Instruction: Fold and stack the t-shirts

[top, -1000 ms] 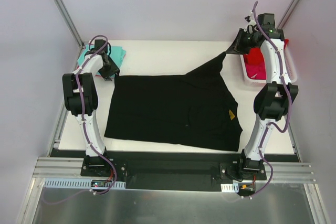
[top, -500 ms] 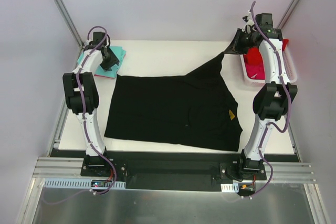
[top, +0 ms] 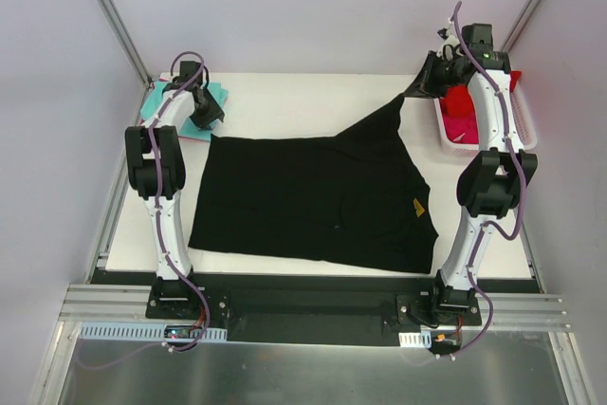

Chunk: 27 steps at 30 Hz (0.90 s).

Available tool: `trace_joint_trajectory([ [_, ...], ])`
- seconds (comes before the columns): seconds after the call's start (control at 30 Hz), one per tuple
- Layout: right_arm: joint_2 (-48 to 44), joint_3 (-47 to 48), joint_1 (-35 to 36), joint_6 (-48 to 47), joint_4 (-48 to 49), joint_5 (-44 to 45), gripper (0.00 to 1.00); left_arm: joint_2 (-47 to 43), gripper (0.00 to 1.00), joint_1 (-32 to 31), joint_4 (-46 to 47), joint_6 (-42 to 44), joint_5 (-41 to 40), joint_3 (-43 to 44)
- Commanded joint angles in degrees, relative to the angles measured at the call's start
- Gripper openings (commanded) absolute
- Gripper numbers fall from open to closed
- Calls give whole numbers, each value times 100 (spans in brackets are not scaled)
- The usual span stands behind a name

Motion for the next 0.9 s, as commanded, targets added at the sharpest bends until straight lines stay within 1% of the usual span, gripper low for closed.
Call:
trace_joint_trajectory([
  [0.0,-354,10,22,-60,161,-170,1,-12,43,-75,96,-14,232,-12],
  [0.1,-406,-69,22,-69,187,-143,1,-249,43,-75,96,3,171,-284],
  [0.23,-433,-95,31,-51,205,-170,1,-513,42,-84,61,100,74,-426],
  [0.5,-564,-175,48,-60,222,-152,1,-513,41,-136,61,39,206,-672],
  [0.87,-749,-385,57,-34,240,-170,1,-1102,41,-137,43,12,162,-1217],
])
